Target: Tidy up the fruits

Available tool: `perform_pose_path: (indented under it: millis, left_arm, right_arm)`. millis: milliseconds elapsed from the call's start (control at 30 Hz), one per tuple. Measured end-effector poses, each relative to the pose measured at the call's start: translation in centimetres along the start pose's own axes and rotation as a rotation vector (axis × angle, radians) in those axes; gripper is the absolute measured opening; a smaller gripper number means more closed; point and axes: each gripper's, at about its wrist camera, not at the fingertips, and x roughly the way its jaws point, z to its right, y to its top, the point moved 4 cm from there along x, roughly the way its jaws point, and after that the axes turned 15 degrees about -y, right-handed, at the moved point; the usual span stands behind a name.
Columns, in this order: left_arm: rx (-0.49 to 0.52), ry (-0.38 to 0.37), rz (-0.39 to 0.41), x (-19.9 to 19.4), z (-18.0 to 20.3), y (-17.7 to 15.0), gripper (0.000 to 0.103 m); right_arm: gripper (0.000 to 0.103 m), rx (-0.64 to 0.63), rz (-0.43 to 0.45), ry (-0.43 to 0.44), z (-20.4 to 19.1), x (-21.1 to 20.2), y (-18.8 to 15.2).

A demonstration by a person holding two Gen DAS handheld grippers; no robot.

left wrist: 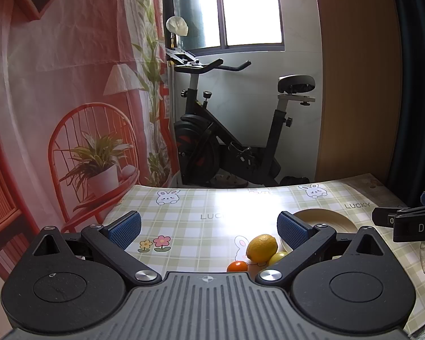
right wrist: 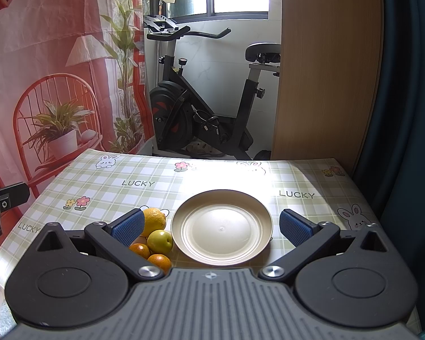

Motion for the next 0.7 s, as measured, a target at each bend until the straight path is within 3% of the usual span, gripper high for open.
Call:
perform_pose_path:
  millis: [700]
  left_arm:
    - [-0.002,-0.004,0.003,-0.02,0.04,-0.07,0.103]
  right_arm:
    - [0.103,-0.001,0.002,-0.001,-0.01,-0.01,-0.02]
